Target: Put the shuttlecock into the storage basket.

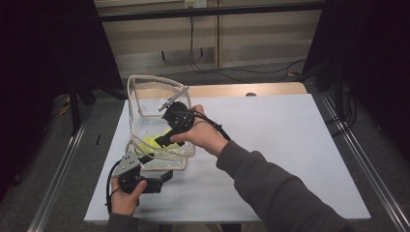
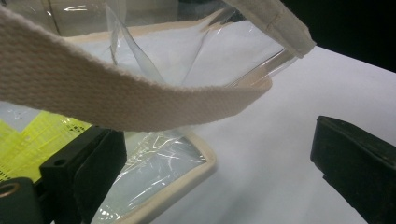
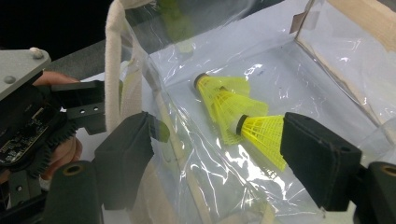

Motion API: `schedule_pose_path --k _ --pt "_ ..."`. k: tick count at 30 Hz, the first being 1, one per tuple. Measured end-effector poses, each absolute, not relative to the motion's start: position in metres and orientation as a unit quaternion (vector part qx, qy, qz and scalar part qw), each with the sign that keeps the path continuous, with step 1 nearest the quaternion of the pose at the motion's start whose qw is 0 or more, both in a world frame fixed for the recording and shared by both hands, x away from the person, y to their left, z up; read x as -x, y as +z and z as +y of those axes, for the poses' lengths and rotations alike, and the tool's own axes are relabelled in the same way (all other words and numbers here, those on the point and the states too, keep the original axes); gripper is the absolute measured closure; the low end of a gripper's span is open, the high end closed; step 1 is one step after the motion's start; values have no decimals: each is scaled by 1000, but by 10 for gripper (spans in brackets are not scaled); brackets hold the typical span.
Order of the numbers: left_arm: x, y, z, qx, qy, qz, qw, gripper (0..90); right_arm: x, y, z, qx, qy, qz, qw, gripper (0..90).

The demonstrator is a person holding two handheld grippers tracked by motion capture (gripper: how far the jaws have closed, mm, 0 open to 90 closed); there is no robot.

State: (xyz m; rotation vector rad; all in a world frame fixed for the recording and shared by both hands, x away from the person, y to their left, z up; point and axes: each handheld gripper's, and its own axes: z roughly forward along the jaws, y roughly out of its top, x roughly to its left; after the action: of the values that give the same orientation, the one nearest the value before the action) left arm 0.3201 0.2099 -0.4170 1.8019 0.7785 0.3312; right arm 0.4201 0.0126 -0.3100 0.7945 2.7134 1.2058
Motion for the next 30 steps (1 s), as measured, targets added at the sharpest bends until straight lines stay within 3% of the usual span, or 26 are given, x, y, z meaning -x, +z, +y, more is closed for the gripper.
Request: schedule_pose_path --k 12,30 --pt "-319 -417 209 -760 139 327 544 36 -414 -304 2 -251 403 880 28 178" --pt "-318 -416 207 -759 138 328 546 36 -402 -300 -33 -235 427 873 27 163"
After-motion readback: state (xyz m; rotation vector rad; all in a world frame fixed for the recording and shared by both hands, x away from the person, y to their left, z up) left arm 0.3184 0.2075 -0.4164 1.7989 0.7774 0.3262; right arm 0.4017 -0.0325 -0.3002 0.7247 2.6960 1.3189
